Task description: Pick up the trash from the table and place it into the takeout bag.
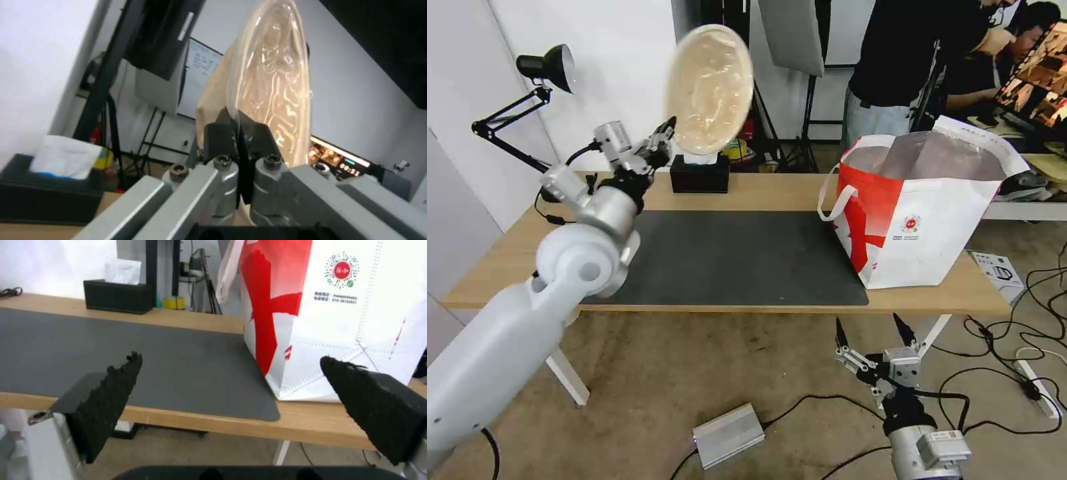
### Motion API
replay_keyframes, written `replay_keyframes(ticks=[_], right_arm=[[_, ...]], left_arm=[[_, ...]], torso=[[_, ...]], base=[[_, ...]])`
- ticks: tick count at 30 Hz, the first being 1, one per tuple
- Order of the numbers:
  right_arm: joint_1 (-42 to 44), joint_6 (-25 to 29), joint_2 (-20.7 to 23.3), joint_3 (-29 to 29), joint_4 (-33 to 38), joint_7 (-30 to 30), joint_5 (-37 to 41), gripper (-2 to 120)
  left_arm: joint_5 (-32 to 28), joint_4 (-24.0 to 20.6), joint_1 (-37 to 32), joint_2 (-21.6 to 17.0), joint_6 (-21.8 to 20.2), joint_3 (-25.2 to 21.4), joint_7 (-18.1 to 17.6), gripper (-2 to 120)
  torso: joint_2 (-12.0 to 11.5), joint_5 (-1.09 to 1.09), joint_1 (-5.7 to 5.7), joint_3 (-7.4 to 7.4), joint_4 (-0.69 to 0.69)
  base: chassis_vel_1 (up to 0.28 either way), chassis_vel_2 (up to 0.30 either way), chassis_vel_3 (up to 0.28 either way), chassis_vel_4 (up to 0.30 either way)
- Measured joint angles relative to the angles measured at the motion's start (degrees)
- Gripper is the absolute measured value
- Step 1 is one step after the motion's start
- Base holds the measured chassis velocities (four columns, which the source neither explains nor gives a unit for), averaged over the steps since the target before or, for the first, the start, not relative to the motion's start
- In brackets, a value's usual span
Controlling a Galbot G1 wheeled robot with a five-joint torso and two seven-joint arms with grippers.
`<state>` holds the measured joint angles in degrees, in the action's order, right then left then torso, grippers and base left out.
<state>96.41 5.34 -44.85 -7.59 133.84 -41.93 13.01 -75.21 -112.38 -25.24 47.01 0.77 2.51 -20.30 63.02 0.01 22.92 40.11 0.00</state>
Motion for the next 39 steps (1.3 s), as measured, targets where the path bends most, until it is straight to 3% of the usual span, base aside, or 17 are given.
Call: replay_keyframes(ticks=[8, 16, 39], right_arm=[[0.00, 0.00, 0.00, 0.00, 0.00, 0.00, 0.00, 100], [0.00, 0.00, 0.00, 0.00, 0.00, 0.00, 0.00, 100], [0.00, 0.00, 0.00, 0.00, 0.00, 0.00, 0.00, 100]], left_arm=[[0.47, 5.47, 8.13, 3.97, 1.10, 8.73, -0.21, 0], [0.88, 13.47, 16.06, 11.72, 2.07, 16.30, -1.52, 0], [0.51, 28.40, 29.22, 26.14, 3.60, 28.57, -1.67, 0]], torso=[[0.00, 0.00, 0.00, 0.00, 0.00], [0.00, 0.01, 0.00, 0.00, 0.00], [0.00, 0.01, 0.00, 0.00, 0.00]], base=[[0.000, 0.000, 0.000, 0.000], [0.000, 0.000, 0.000, 0.000], [0.000, 0.000, 0.000, 0.000]])
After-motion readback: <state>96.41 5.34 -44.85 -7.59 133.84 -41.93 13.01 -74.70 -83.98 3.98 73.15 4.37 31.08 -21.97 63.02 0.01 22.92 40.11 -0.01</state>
